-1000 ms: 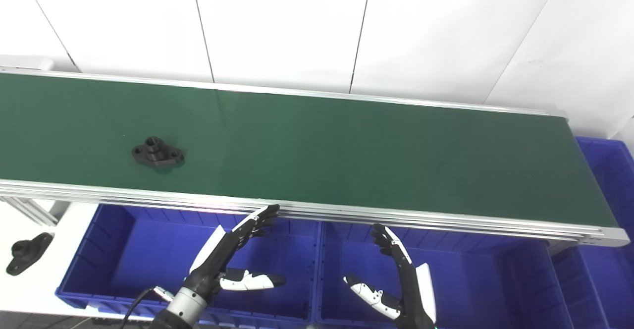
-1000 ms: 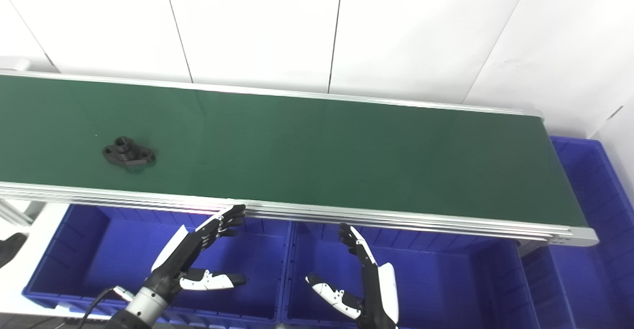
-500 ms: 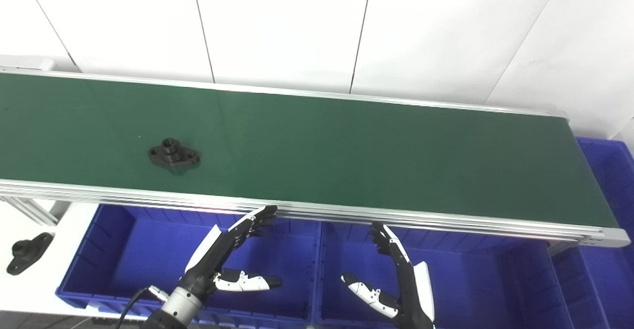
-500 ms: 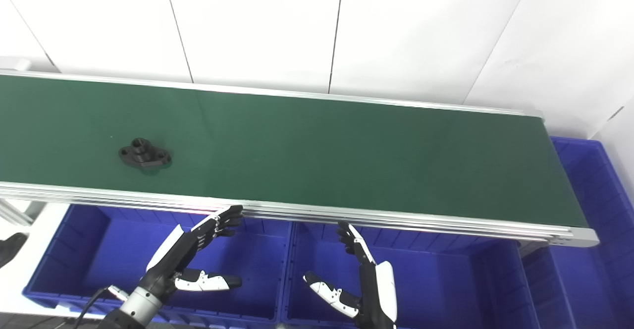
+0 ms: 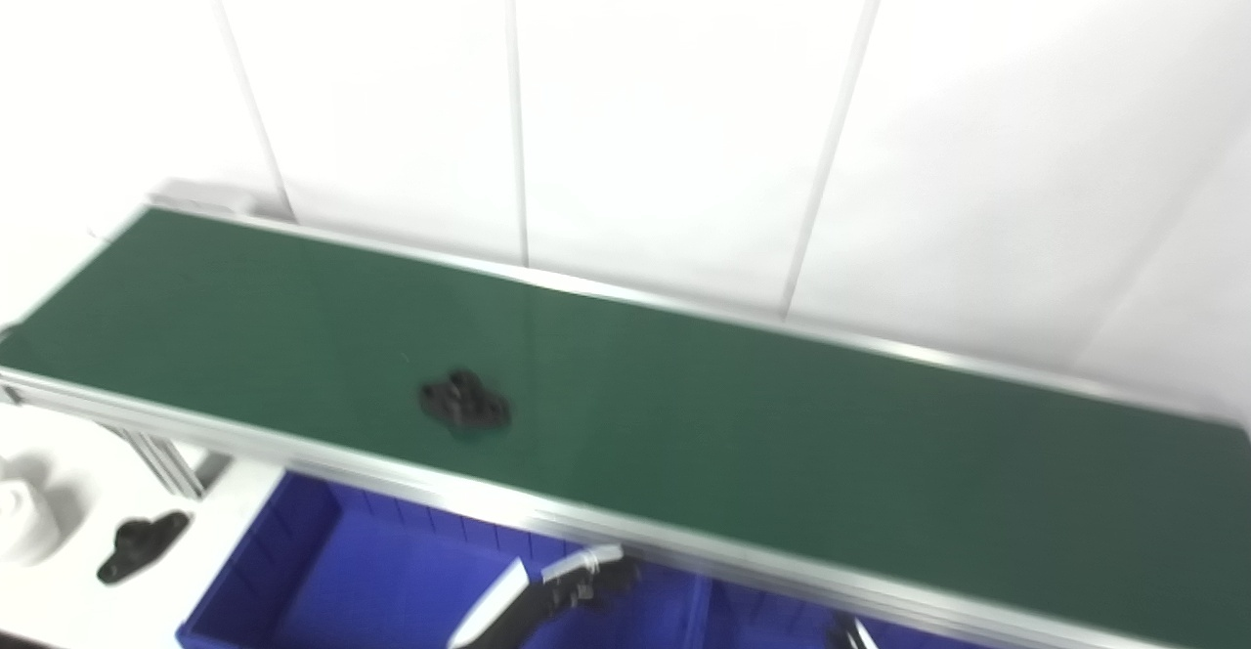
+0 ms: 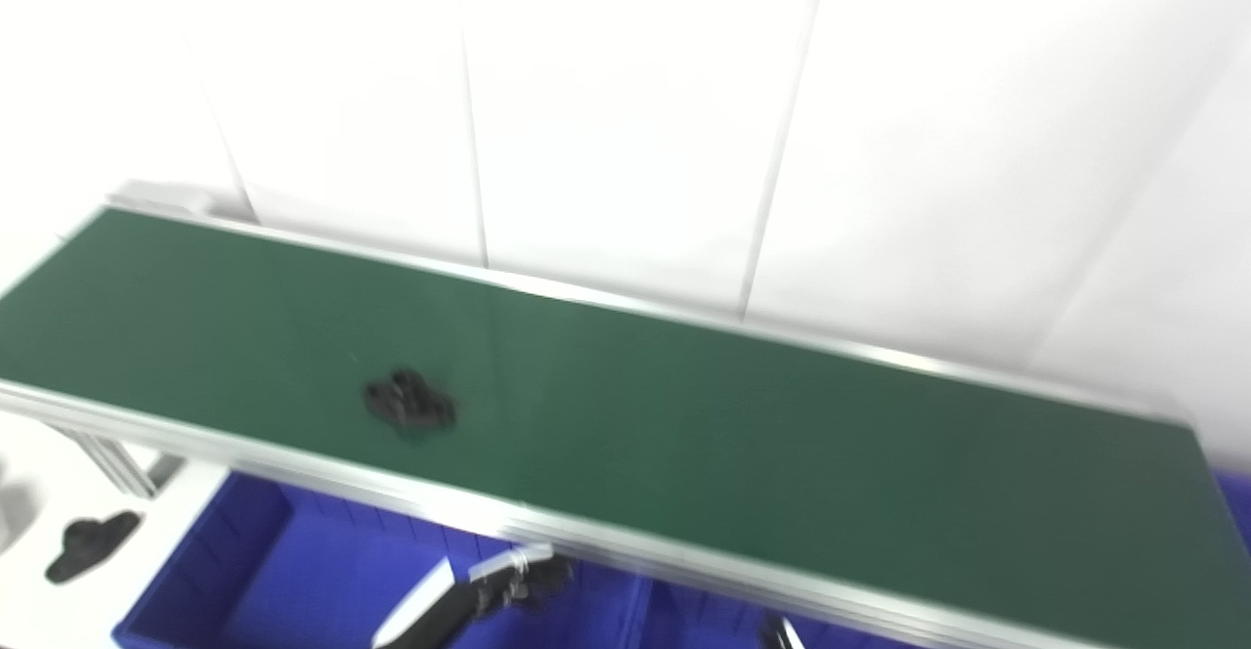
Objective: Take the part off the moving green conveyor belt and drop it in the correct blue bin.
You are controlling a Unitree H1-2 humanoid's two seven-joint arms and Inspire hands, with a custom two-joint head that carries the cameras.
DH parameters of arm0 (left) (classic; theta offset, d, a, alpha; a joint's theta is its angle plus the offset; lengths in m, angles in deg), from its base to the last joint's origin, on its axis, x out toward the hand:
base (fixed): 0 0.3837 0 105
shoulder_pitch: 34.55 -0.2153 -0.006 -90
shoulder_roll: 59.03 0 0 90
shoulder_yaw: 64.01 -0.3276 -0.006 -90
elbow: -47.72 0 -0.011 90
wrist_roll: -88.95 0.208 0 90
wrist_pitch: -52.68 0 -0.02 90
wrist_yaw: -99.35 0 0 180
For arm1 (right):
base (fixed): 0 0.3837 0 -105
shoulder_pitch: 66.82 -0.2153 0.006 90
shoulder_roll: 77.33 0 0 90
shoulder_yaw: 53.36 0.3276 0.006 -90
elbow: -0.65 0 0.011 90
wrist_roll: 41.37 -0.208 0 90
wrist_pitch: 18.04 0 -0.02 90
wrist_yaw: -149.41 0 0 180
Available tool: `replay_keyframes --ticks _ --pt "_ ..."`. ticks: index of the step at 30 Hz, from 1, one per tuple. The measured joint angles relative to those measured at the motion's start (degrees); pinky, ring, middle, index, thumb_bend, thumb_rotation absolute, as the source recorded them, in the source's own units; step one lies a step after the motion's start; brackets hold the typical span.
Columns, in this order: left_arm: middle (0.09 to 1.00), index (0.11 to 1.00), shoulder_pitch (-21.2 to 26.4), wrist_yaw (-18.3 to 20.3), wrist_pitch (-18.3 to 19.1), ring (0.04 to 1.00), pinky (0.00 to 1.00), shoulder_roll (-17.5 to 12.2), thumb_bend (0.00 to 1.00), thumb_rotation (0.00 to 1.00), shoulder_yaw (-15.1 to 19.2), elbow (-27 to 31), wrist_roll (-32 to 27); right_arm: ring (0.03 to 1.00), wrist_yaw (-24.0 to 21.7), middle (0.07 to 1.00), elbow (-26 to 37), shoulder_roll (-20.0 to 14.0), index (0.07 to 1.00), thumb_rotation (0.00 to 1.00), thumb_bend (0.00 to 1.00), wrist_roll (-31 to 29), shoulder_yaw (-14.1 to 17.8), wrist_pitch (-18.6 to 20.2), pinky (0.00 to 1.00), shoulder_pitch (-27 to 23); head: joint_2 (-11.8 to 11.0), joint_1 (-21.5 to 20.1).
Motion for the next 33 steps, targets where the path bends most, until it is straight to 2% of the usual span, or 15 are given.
replay_keyframes --ticks 4,10,13,18,19,22,25,26,27,28,29,30,32,33 --pt "0.832 0.825 0.0 -1.1 0.0 0.796 0.71 0.0 0.9 0.24 -0.7 -0.2 0.6 0.833 1.5 0.848 0.6 -0.9 0.911 0.46 0.66 -0.2 -1.8 0.0 0.79 -0.5 -0.4 0.0" --pt "0.827 0.818 0.3 -3.3 0.0 0.791 0.71 -0.2 0.9 0.21 -2.0 -1.0 1.1 0.83 1.9 0.845 1.9 -1.3 0.907 0.44 0.65 -0.1 -2.3 0.0 0.78 -0.8 -0.6 0.3" --pt "0.827 0.82 0.8 -4.2 0.0 0.793 0.71 -0.3 0.91 0.23 -2.9 -1.6 1.3 0.827 2.3 0.845 1.9 -1.7 0.908 0.47 0.65 -0.1 -2.5 0.0 0.77 -0.8 -0.5 0.1" --pt "0.826 0.821 1.2 -4.7 0.0 0.793 0.71 -0.3 0.91 0.22 -3.8 -1.6 1.8 0.838 3.9 0.847 2.5 -2.7 0.906 0.45 0.64 0.1 -3.3 0.0 0.82 -0.8 -0.4 -0.6" --pt "0.827 0.822 1.2 -4.7 0.0 0.795 0.72 -0.3 0.92 0.22 -3.8 -1.6 1.8 0.854 3.9 0.856 3.2 -2.9 0.917 0.48 0.64 0.0 -3.3 0.0 0.87 -0.8 -0.4 -0.6" --pt "0.828 0.824 1.2 -4.7 0.0 0.798 0.72 -0.5 0.92 0.2 -3.9 -1.6 1.7 0.866 3.9 0.866 7.3 -3.6 0.935 0.55 0.64 0.0 -3.1 0.0 0.89 -0.5 0.3 -2.8" --pt "0.826 0.824 1.3 -4.7 0.0 0.789 0.71 -0.5 0.92 0.2 -3.9 -1.7 1.5 0.857 3.8 0.86 10.4 -3.8 0.932 0.54 0.65 -0.1 -2.1 -0.1 0.88 -0.2 0.5 -3.4" --pt "0.831 0.829 1.3 -4.7 0.0 0.793 0.71 -0.5 0.92 0.22 -3.9 -1.7 1.0 0.829 3.6 0.839 11.3 -3.9 0.914 0.56 0.65 0.1 -1.4 -0.1 0.84 0.0 0.5 -3.4" --pt "0.832 0.831 1.3 -4.7 0.0 0.795 0.71 -0.5 0.92 0.22 -3.8 -1.7 0.9 0.82 3.5 0.832 12.3 -3.8 0.908 0.56 0.65 0.6 -0.7 -0.1 0.83 0.2 1.6 -5.9" --pt "0.838 0.835 1.3 -4.6 0.0 0.801 0.72 -0.6 0.91 0.22 -3.8 -1.7 0.7 0.819 3.3 0.833 13.4 -3.8 0.903 0.57 0.67 1.4 0.4 -0.1 0.82 0.3 1.6 -5.9" --pt "0.844 0.838 1.3 -4.4 0.0 0.804 0.72 -0.6 0.91 0.21 -3.7 -1.7 0.1 0.824 2.7 0.839 14.6 -3.8 0.901 0.58 0.68 2.2 1.6 -0.1 0.82 0.4 2.6 -8.4" --pt "0.848 0.84 1.4 -4.2 0.0 0.806 0.72 -0.6 0.91 0.21 -3.5 -1.7 -0.4 0.832 2.1 0.846 15.6 -3.9 0.9 0.58 0.69 2.6 2.5 -0.1 0.83 0.3 3.0 -9.2" --pt "0.852 0.843 1.5 -3.2 0.0 0.807 0.72 -0.6 0.9 0.22 -3.0 -1.7 -1.7 0.84 -0.4 0.851 17.8 -4.1 0.9 0.57 0.7 2.3 4.3 -0.1 0.84 0.0 3.4 -10.3" --pt "0.857 0.851 1.6 -2.9 0.0 0.808 0.72 -0.6 0.89 0.23 -2.7 -1.7 -2.1 0.839 -2.1 0.851 18.7 -4.1 0.894 0.57 0.73 2.0 5.0 -0.1 0.84 0.0 4.6 -12.4"
